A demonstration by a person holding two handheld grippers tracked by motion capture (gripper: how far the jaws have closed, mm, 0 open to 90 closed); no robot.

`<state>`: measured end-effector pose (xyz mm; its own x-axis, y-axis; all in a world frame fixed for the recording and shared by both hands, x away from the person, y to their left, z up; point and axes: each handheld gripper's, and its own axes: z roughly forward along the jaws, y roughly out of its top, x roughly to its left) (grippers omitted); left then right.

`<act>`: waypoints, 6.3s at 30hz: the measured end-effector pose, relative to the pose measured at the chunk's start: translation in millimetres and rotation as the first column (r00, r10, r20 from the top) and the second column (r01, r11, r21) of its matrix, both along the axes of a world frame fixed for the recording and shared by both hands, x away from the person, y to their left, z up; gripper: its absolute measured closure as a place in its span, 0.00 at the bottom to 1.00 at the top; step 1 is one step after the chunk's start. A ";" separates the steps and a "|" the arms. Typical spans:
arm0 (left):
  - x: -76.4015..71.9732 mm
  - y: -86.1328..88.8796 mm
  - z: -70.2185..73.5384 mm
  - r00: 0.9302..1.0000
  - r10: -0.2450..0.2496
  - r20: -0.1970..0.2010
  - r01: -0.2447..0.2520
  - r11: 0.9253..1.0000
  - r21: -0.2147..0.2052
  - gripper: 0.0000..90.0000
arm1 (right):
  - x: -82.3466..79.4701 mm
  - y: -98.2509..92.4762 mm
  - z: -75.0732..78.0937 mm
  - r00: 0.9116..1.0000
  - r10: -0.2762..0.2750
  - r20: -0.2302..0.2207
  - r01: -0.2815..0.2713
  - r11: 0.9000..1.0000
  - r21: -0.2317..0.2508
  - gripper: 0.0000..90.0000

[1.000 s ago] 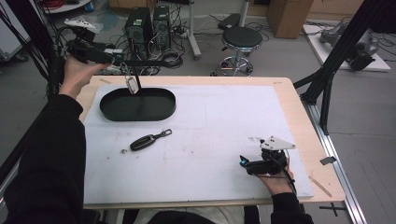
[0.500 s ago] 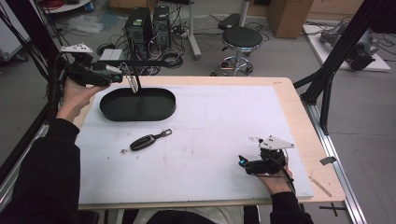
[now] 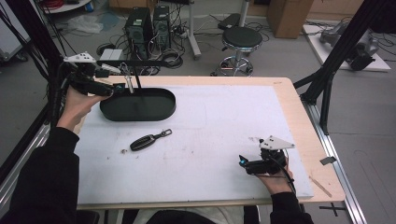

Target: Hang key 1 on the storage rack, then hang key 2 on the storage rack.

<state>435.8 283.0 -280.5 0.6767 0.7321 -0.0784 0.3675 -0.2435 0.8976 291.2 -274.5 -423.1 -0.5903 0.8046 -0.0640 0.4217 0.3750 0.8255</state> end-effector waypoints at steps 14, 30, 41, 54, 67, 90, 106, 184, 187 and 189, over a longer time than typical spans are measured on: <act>-11.3 -13.3 -21.1 0.999 -0.041 -0.027 0.042 0.999 0.034 0.02 | -0.8 -0.5 0.4 1.000 -0.002 0.002 0.002 1.000 0.002 0.01; -15.6 -33.6 -38.5 0.990 -0.114 -0.079 0.119 0.990 0.069 0.02 | -0.1 0.0 0.1 1.000 -0.001 0.000 0.001 1.000 -0.002 0.01; -17.5 -45.8 -47.2 0.985 -0.141 -0.099 0.151 0.983 0.106 0.02 | -0.6 -0.4 0.1 1.000 0.002 0.001 -0.002 1.000 0.000 0.01; -21.0 -65.2 -64.8 0.971 -0.184 -0.153 0.206 0.967 0.150 0.02 | -1.3 1.3 -0.5 1.000 0.009 -0.003 -0.009 1.000 -0.004 0.01; -22.2 -80.3 -85.2 0.951 -0.219 -0.220 0.263 0.944 0.197 0.02 | -1.4 1.3 -0.8 1.000 0.012 -0.007 -0.012 1.000 -0.006 0.01; -16.0 -113.1 -128.8 0.847 -0.299 -0.439 0.439 0.860 0.262 0.06 | -1.0 2.9 -2.7 1.000 0.021 -0.010 -0.021 0.999 -0.025 0.01; -17.1 -124.6 -142.2 0.862 -0.255 -0.438 0.440 0.807 0.394 0.25 | -0.5 3.9 -4.2 1.000 0.024 -0.017 -0.025 0.999 -0.035 0.01; -18.8 -75.5 -39.0 0.963 -0.218 -0.160 0.262 0.899 0.351 0.94 | 0.8 3.3 -4.1 0.999 0.046 -0.023 -0.047 0.998 -0.034 0.01; -16.6 -70.1 -32.4 0.968 -0.207 -0.143 0.244 0.907 0.342 0.94 | 0.5 1.3 -3.3 0.999 0.041 -0.020 -0.042 0.999 -0.029 0.01; -15.1 -66.8 -27.5 0.971 -0.197 -0.135 0.232 0.912 0.339 0.94 | 1.1 -0.3 -3.1 0.999 0.040 -0.016 -0.040 0.999 -0.029 0.01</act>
